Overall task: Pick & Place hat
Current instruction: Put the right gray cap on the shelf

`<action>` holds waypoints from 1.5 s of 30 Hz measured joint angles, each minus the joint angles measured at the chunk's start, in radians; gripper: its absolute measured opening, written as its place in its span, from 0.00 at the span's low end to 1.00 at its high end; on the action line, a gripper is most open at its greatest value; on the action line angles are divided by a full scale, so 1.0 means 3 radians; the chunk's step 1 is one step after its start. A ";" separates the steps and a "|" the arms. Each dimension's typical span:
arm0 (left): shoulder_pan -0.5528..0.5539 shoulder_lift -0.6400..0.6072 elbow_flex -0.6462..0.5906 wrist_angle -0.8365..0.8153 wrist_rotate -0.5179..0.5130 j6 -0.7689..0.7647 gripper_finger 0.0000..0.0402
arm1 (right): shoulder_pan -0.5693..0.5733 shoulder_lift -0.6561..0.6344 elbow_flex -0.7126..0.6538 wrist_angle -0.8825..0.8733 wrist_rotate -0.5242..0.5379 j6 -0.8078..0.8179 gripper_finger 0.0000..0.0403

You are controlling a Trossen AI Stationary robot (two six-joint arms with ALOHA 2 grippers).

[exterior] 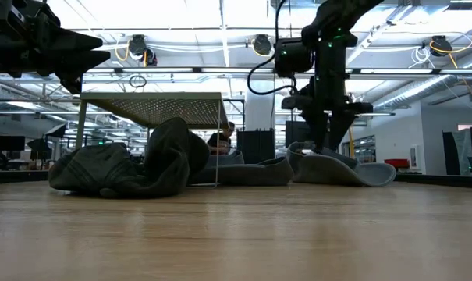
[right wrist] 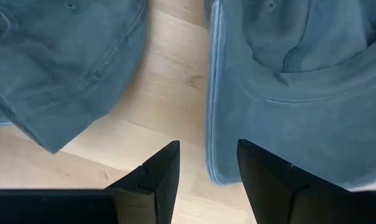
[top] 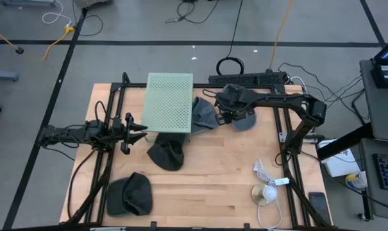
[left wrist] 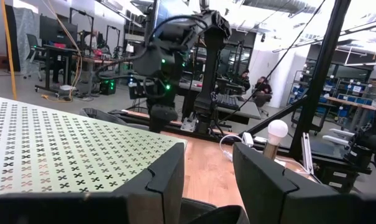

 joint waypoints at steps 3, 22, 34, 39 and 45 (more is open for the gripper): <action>0.0000 0.0000 0.0000 0.0000 -0.0001 0.0000 0.35 | 0.0050 0.0000 -0.0123 0.0087 0.0008 0.0021 0.38; 0.0000 0.0001 0.0000 0.0000 -0.0001 0.0000 0.35 | 0.0203 0.0000 -0.0585 0.0439 0.0279 0.0073 0.38; 0.0000 0.0000 -0.0001 0.0000 -0.0001 0.0000 0.35 | 0.0199 0.0000 -0.0585 0.0440 0.0281 0.0073 0.17; 0.0000 0.0001 0.0000 0.0000 -0.0001 0.0000 0.35 | 0.0199 -0.0008 -0.0580 0.0413 0.0327 0.0072 0.03; 0.0000 0.0001 0.0000 0.0000 0.0000 0.0000 0.35 | 0.0199 -0.0133 -0.0581 0.0318 0.0365 0.0163 0.02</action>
